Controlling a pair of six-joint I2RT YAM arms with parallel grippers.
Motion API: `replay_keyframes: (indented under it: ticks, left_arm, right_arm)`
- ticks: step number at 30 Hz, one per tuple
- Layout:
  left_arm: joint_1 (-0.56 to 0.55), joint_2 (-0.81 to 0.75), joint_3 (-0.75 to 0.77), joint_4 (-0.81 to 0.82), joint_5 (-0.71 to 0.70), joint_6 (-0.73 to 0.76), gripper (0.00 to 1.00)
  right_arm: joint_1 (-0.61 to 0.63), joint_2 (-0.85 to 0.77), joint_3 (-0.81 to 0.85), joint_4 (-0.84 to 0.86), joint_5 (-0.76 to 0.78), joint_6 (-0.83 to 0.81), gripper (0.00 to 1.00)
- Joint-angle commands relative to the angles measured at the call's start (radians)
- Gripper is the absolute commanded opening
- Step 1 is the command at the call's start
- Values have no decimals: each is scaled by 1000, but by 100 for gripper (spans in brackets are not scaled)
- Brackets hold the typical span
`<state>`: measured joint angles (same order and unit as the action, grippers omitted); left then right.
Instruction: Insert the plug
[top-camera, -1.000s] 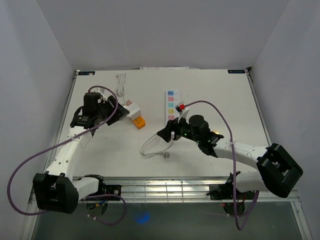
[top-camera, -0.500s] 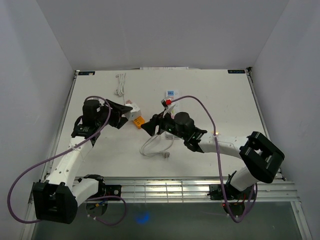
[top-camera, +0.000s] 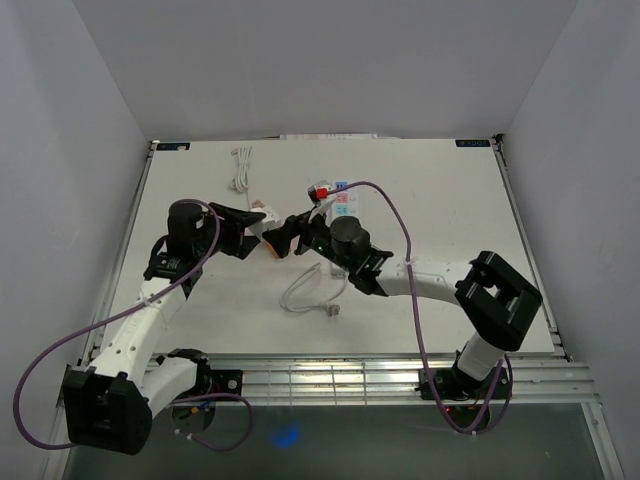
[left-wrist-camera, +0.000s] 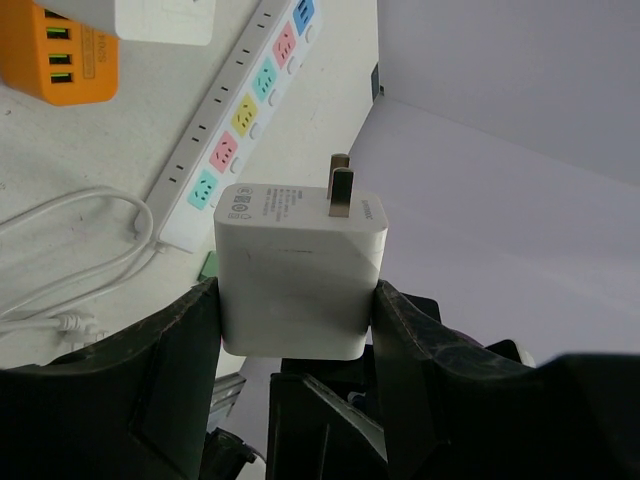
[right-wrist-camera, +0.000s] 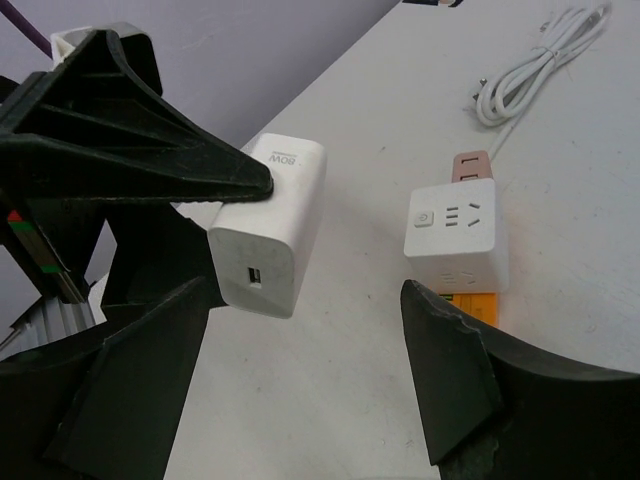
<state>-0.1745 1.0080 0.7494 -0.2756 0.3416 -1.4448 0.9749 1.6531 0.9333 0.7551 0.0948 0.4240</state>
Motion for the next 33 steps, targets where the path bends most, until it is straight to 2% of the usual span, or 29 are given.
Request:
replay_keyframes:
  ticks: [1, 12, 22, 27, 29, 31, 33]
  left_arm:
    - [-6, -45, -21, 46, -19, -29, 17]
    - [-14, -48, -47, 76, 10, -55, 17]
    - [-31, -71, -76, 84, 10, -75, 17]
    - [-54, -83, -93, 98, -3, -83, 17]
    - [-65, -86, -102, 101, -13, -86, 17]
    - [-74, -97, -108, 105, -13, -89, 17]
    - [-79, -114, -117, 107, -9, -88, 17]
  right_arm:
    - [15, 16, 67, 66, 19, -21, 83]
    - [28, 57, 114, 21, 40, -8, 80]
    - [44, 89, 133, 23, 105, -4, 67]
    - [57, 100, 145, 9, 98, -2, 65]
    - [65, 100, 136, 12, 114, -1, 57]
    - [77, 97, 124, 15, 126, -2, 41]
    - [85, 94, 116, 13, 129, -2, 29]
